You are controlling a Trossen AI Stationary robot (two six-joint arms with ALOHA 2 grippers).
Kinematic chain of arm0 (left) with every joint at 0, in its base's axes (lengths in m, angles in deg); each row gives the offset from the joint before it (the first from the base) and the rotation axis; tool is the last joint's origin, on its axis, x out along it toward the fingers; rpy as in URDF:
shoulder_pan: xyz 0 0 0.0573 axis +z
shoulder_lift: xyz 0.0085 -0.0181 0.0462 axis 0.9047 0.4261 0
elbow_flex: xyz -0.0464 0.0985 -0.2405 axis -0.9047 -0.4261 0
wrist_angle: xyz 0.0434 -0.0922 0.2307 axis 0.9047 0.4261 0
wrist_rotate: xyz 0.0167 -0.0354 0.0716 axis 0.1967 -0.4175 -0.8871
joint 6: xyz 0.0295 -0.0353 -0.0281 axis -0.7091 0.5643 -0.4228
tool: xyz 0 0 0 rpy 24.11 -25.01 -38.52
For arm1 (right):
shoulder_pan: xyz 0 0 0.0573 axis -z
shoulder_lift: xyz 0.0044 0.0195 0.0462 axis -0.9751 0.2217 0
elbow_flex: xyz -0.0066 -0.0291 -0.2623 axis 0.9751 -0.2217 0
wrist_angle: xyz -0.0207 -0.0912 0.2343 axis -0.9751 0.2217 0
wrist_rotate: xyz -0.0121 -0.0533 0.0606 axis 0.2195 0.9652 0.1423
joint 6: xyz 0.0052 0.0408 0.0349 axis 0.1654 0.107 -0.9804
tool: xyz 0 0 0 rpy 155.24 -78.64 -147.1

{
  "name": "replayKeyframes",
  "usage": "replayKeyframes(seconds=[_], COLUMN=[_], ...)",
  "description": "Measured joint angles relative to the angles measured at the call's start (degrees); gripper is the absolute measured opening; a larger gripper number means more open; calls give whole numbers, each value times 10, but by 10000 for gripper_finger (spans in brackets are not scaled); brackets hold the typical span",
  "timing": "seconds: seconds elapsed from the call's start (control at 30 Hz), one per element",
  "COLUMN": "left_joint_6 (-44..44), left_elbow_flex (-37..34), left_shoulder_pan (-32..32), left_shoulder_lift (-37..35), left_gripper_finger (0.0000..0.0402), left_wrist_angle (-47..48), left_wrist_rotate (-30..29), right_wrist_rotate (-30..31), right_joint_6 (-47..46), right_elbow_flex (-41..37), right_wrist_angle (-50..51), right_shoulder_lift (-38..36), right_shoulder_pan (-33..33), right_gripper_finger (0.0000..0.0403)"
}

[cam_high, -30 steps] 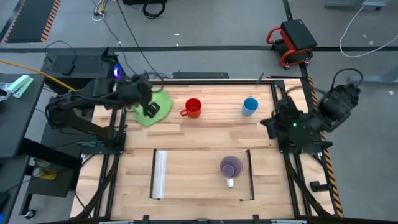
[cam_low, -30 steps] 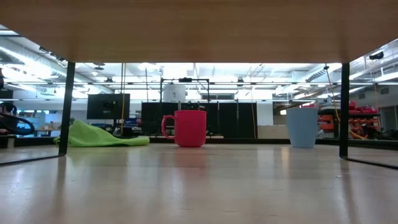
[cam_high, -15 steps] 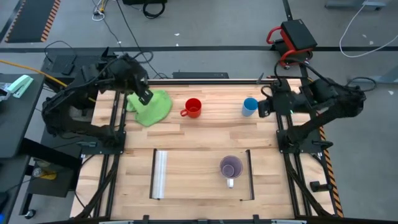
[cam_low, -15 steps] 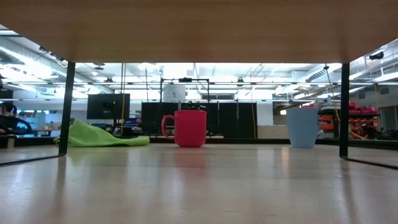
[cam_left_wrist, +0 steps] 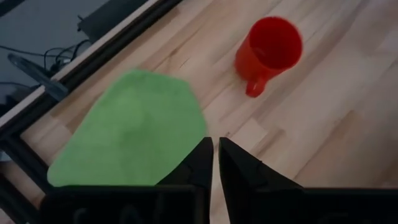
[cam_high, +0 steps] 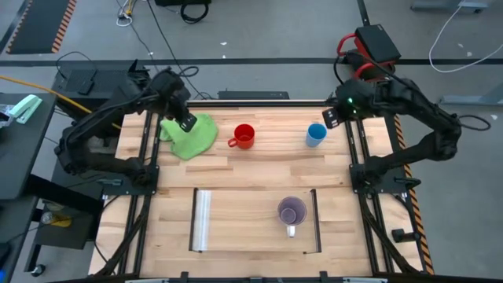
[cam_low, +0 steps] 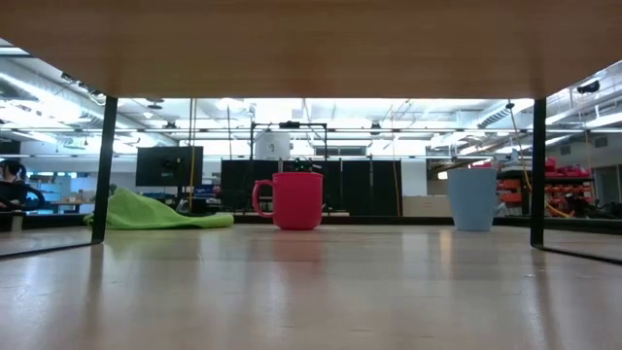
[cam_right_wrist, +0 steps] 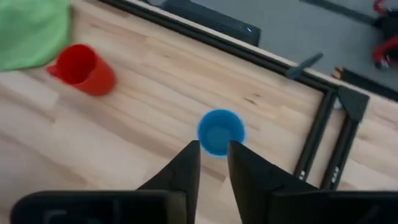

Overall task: Stack small to large cups/mugs on shelf
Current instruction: Put the blue cup on the shelf

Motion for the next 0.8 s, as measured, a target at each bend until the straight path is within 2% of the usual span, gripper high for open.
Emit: replayKeyframes(seconds=[0.2, 0.33, 0.43, 0.6, 0.8], left_joint_6=[-1, -1, -1, -2, -2], left_elbow_flex=[-20, -21, -21, -21, -21], left_shoulder_pan=[0, 0, 0, 0, 0], left_shoulder_lift=[0, 0, 0, 0, 0], left_gripper_finger=[41, 40, 43, 46, 45], left_wrist_angle=[-20, -20, -20, -32, -55], left_wrist_rotate=[2, 4, 7, 7, 7], right_wrist_rotate=[-67, -109, -118, -118, -123], right_joint_6=[28, 53, 59, 60, 60], right_elbow_flex=[-13, -70, -117, -173, -221], right_wrist_angle=[-2, -1, 1, 1, -22], right_shoulder_lift=[30, 29, 16, 13, 39], right_shoulder_pan=[101, 165, 201, 232, 232], right_gripper_finger=[110, 109, 107, 106, 112])
